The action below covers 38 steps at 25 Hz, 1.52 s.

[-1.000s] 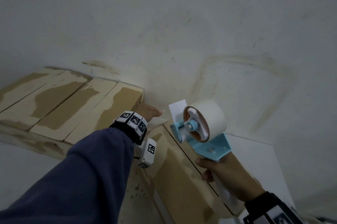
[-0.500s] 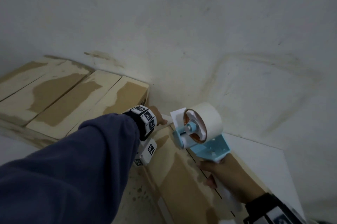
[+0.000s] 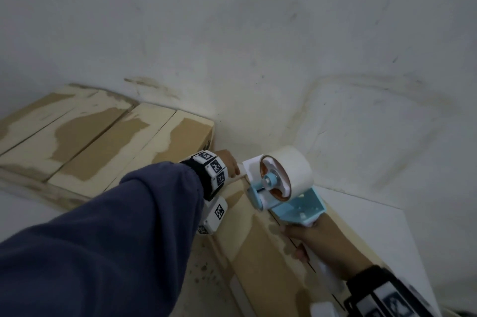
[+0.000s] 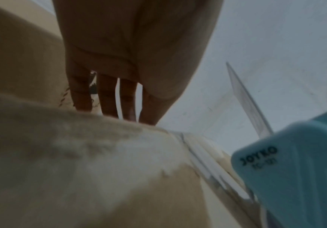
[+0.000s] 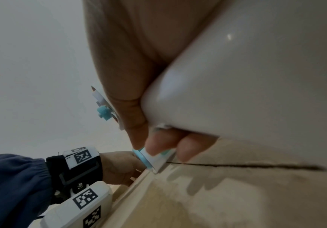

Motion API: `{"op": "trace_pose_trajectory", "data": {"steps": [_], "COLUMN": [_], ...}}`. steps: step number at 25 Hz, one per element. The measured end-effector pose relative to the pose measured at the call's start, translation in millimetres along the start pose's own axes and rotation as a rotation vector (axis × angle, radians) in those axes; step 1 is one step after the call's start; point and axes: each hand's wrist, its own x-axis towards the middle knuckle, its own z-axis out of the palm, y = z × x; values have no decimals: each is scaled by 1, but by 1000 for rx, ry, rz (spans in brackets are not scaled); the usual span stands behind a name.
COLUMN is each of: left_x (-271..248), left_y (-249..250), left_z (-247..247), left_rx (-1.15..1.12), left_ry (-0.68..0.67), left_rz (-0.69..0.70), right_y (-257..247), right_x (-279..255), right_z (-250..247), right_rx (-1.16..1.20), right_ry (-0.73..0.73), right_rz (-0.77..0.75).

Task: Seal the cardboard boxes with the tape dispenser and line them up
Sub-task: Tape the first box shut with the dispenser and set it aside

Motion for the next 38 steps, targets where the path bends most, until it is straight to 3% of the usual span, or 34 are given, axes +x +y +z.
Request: {"op": "trace_pose_trajectory", "data": {"steps": [5,8,16,19,25,30,34,38], "left_x": [-51,-63,-52,-52,-48,-52,-109,-199], "left_y": [14,11,7,9,11,18,43,73], "left_z": [17,37,51,53,54,58,63,139], "left_rx": [-224,-272,-182,-121,-5,193,125,163], "left_ry": [-42,-40,90,55,-8,27,149,167], "left_rz": [236,284,182,123,120,75,136,273], "right_y": [-1,-1,-6,0,51,81,86,88], "right_x": [-3,-2,-2,-20,-106,-119,-123,-119], "right_z": [-4,-6,-4,-16,-58,-57,-55,-56], "right_rx": [-32,-226,-414,-443,-286,-231,-97,-97], "right_ry": [-24,31,89,83,155,188,163,138], "right_rz": [-57,-149,-109,-81,-20,-44,-115,-137]}}
